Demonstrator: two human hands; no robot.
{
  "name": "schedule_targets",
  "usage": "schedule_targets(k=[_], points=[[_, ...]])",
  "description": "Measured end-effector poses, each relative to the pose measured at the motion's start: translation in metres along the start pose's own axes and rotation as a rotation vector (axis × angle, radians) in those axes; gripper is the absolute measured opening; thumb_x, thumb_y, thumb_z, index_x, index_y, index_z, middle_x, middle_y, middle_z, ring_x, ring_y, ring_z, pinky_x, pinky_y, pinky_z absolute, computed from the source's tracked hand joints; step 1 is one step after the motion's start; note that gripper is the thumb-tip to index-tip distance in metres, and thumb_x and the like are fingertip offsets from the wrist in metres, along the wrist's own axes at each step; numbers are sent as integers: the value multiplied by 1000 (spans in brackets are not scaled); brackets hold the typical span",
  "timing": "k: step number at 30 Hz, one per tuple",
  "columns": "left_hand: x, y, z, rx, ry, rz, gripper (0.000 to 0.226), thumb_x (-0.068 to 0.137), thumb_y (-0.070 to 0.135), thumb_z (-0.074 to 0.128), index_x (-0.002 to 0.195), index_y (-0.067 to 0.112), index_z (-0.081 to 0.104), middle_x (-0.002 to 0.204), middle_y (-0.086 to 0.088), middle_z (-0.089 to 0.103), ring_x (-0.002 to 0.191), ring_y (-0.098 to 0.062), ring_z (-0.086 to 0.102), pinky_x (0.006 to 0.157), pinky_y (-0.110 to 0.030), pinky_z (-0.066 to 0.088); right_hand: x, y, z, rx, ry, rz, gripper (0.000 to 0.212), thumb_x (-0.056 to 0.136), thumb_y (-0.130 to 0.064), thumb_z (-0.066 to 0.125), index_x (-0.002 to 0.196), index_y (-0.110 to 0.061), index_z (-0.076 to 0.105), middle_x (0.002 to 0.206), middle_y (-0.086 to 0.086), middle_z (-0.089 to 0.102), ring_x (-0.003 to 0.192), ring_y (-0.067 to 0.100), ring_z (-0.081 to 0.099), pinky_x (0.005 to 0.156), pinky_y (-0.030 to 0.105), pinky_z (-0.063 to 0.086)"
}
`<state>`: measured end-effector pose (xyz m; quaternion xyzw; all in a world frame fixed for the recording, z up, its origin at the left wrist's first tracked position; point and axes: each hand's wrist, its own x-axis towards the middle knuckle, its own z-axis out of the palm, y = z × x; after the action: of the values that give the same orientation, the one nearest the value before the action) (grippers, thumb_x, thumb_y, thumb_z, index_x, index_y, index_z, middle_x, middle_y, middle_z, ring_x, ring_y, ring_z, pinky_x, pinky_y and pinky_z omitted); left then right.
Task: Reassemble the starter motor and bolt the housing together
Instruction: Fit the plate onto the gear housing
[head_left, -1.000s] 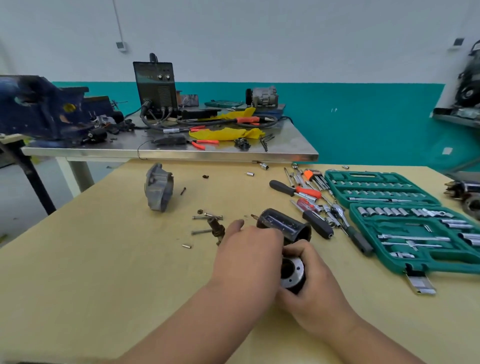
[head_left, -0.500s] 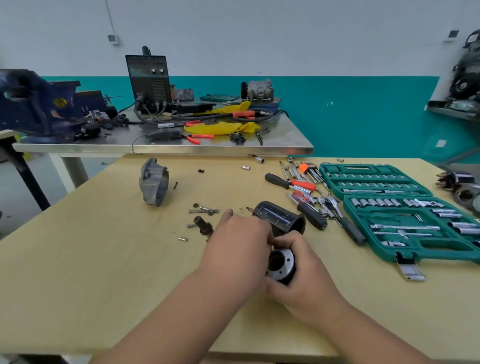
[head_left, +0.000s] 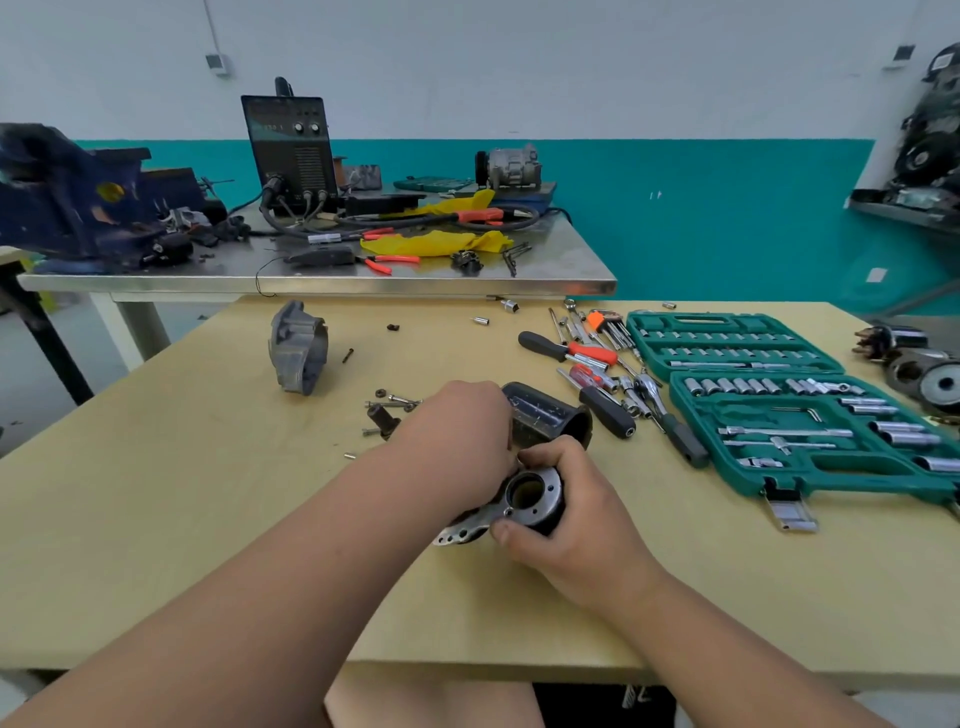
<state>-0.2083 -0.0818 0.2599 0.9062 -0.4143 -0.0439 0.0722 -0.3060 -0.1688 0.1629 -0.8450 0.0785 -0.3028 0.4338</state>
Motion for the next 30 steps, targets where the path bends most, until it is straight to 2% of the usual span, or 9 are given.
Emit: schedule_targets(k=[4, 7, 10, 14, 16, 19, 25, 30], points=[[-4, 4, 0, 12, 32, 32, 15, 88, 28, 64, 98, 18, 71, 87, -2, 68, 80, -22, 65, 65, -29, 52, 1, 0, -1, 48, 5, 29, 47, 59, -47, 69, 99, -39, 46, 92, -24, 58, 90, -5, 56, 67, 5, 41], [-7, 7, 3, 58, 65, 56, 16, 92, 28, 59, 100, 20, 71, 88, -2, 67, 83, -23, 63, 67, -30, 49, 0, 1, -2, 60, 10, 45, 48, 59, -44, 71, 100, -38, 47, 95, -31, 56, 90, -6, 56, 67, 5, 41], [-9, 6, 2, 28, 30, 61, 19, 94, 28, 56, 102, 22, 72, 90, -2, 69, 84, -22, 63, 68, -30, 50, -1, 2, -3, 54, 9, 48, 48, 61, -42, 73, 100, -39, 46, 94, -27, 57, 91, -5, 56, 67, 6, 42], [-5, 2, -5, -60, -20, 38, 18, 90, 29, 62, 97, 18, 74, 81, -3, 68, 69, -18, 59, 54, -24, 46, -1, 0, -2, 29, 6, 37, 46, 61, -42, 72, 98, -41, 45, 94, -19, 59, 89, -6, 56, 67, 5, 41], [-1, 5, -5, -18, -24, 32, 23, 89, 32, 64, 99, 12, 72, 77, -4, 65, 63, -18, 54, 53, -25, 44, -1, 0, -2, 34, 10, 53, 47, 59, -47, 70, 99, -41, 45, 95, -17, 59, 89, -6, 56, 68, 5, 41], [3, 10, -6, 77, -45, 58, 21, 91, 30, 61, 102, 13, 67, 70, 0, 56, 58, -14, 49, 48, -23, 38, -2, 2, -2, 34, 9, 69, 47, 61, -45, 71, 100, -40, 45, 96, -18, 59, 91, -6, 56, 69, 6, 42], [3, 11, -5, 139, -30, 118, 21, 94, 26, 56, 107, 14, 67, 83, -2, 63, 69, -19, 57, 57, -27, 46, -1, 3, -3, 50, 17, 74, 47, 63, -41, 73, 100, -42, 44, 98, -21, 58, 92, -7, 56, 71, 6, 43], [-1, 11, 0, 161, 4, 134, 21, 96, 24, 52, 106, 15, 67, 88, -3, 66, 73, -20, 59, 54, -26, 42, 0, 4, -3, 62, 25, 73, 48, 64, -38, 74, 100, -42, 44, 100, -20, 57, 92, -8, 55, 71, 5, 42]])
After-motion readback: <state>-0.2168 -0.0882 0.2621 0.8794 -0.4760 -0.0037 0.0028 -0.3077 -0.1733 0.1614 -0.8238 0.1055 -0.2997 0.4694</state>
